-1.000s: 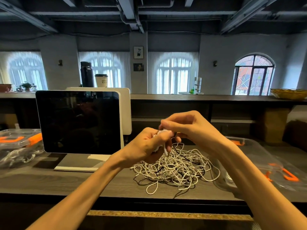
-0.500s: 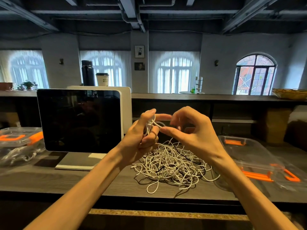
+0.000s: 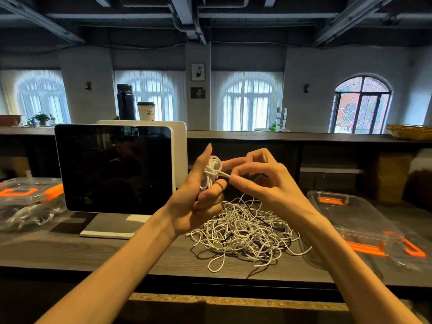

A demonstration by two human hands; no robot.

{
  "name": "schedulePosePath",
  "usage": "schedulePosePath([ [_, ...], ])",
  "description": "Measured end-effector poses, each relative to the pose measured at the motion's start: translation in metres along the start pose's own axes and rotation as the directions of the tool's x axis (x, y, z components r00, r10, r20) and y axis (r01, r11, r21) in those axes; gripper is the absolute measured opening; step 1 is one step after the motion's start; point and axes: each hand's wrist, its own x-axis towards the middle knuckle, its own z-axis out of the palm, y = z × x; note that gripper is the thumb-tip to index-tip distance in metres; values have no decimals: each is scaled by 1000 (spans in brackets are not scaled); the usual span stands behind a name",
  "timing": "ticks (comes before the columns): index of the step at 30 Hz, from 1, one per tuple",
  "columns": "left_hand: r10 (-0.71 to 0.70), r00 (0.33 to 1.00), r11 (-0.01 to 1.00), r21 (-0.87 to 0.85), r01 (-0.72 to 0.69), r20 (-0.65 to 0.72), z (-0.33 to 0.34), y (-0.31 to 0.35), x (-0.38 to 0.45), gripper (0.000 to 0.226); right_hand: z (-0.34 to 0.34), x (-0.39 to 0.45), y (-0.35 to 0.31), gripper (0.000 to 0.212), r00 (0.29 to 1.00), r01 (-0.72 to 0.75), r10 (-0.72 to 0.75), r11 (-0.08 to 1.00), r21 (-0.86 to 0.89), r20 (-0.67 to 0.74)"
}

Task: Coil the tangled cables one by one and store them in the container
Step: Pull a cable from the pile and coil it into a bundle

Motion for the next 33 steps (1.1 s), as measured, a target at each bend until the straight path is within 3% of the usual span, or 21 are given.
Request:
schedulePosePath([
  [4,-29,999,999,30,28,22,-4,-2,0,69,-3,4,-7,10,994,-100,100,995,11,34],
  [7,-44,998,999,-24,45,33,-8,-5,1,61,-1,6,-7,7,998,-34,33,999,-29,-53],
  [12,-34,992,986,-159,53,123,-10,-4,2,60,2,1,-6,7,996,22,-23,1000,-6,-81],
  [16,-42,992,988,-142,59,121,-6,-4,3,56,5,3,-7,4,998,37,-43,994,-103,-51],
  [18,-37,998,998,-41,39,60,-2,-5,2,50,7,5,-6,10,994,28,-45,987,-156,-104],
  [20,-28,998,985,167,37,-59,4,-5,3,46,8,4,-5,17,981,0,-35,983,-182,-190],
  [23,-2,987,912,404,68,-161,7,-6,1,55,10,3,-1,20,973,-30,-15,981,-193,-232],
  [26,-9,988,855,511,86,-151,4,-8,0,68,1,4,-1,23,996,-50,39,989,-142,-82],
  [29,33,995,838,546,23,-94,1,-8,-2,75,-19,5,-11,33,977,-113,83,982,150,195],
  [33,115,991,710,704,-37,-63,6,-3,-6,61,-20,11,-15,29,977,-195,179,970,146,120],
])
